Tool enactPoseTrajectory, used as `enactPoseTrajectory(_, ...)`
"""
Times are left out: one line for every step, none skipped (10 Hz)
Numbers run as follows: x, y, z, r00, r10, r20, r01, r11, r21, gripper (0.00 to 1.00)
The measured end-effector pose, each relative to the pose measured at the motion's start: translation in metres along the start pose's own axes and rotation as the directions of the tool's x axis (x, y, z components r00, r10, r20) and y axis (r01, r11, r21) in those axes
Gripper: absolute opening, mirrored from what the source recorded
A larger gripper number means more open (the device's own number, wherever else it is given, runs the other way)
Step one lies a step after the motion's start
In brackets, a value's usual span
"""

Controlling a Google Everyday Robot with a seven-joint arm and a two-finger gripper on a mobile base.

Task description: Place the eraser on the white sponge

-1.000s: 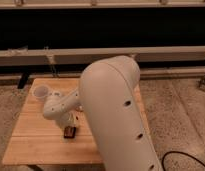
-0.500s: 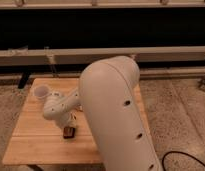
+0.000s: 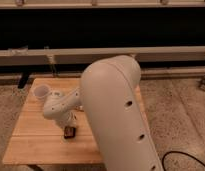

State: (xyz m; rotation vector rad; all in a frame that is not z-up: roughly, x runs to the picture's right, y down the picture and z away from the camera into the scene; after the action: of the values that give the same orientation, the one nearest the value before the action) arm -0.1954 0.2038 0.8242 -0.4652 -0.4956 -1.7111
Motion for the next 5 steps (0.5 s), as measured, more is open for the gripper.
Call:
enactPoseTrajectory(0.002,-0.001,-0.012,1.000,-0.011,-0.006,0.011,1.000,0.007,0.16)
enactPoseTrajectory(0.004,-0.003,-0.023,1.000,-0.020,-0.012,0.020,1.000,0.011,0.07)
enactPoseTrajectory(0.005,-0.006,-0.036,0.999,-0.030,-0.023,0.030,0.999,0.016,0.01)
enactPoseTrajectory(0.007,-0.007,-0.049,0.999,-0.039,-0.036,0.039,0.999,0.018,0.00)
enactPoseTrajectory(0.010,-0.010,-0.064,0.997,-0.050,-0.055,0.052,0.998,0.020,0.00)
